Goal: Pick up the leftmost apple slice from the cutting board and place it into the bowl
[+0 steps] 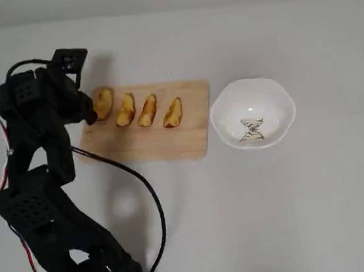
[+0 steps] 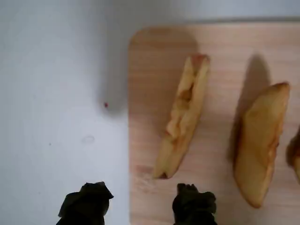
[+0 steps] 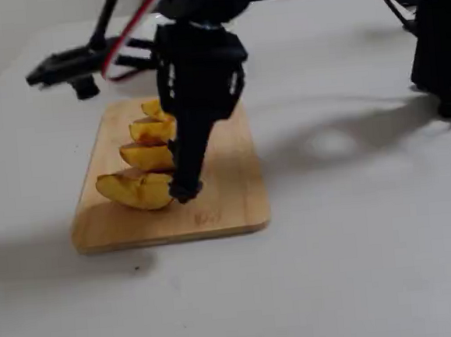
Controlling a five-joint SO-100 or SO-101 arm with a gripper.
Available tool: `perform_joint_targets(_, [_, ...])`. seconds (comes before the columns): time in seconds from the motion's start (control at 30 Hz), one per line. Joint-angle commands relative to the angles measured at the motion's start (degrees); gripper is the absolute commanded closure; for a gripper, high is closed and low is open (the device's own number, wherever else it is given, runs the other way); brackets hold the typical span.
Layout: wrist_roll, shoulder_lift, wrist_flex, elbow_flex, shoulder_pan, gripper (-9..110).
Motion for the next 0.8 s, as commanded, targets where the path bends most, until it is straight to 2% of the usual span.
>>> perform_joint_targets(0.0, [-0.7, -1.6, 2.6, -8.1, 2.5, 82])
perform_joint_targets(0.6, [1.5, -17.7, 4.6, -25.4, 5.4, 83])
perform_joint_targets(0.77, [4.4, -22.6, 5.5, -31.4, 4.4, 92])
